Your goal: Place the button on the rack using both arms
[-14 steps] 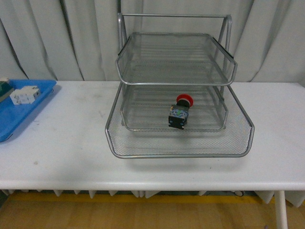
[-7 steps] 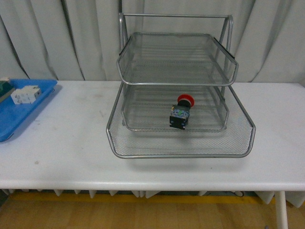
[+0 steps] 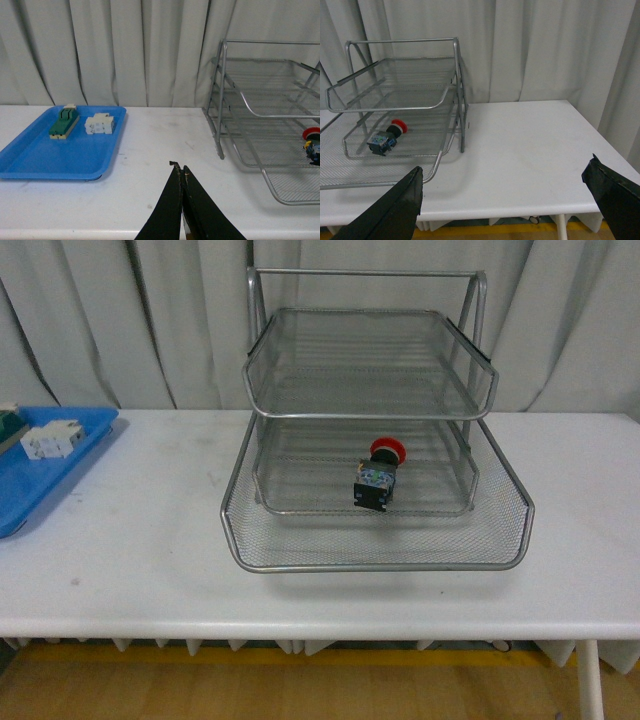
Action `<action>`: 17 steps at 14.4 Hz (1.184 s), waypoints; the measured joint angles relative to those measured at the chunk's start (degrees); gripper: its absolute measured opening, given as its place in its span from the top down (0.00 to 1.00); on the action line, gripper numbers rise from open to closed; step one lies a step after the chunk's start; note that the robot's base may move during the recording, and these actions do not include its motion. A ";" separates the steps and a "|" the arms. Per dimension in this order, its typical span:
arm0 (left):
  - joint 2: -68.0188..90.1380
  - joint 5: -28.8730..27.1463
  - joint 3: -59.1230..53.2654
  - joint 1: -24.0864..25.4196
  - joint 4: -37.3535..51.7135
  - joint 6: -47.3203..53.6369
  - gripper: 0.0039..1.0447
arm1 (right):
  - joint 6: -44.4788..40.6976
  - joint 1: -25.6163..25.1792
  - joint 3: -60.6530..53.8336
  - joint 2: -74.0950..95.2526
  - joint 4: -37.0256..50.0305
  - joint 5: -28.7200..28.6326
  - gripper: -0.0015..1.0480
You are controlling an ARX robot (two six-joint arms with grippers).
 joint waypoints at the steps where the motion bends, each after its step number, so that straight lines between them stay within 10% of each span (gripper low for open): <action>1: -2.10 0.02 0.00 0.00 -1.73 0.00 0.99 | 0.00 0.00 0.00 0.00 0.02 0.00 0.06; 15: -20.87 0.00 0.02 0.15 -21.11 -0.04 0.98 | 0.00 0.00 0.00 0.00 0.00 -0.02 0.06; 17: -20.87 0.00 0.02 0.15 -21.38 0.00 0.77 | 0.00 0.00 0.00 0.00 0.04 -0.02 0.06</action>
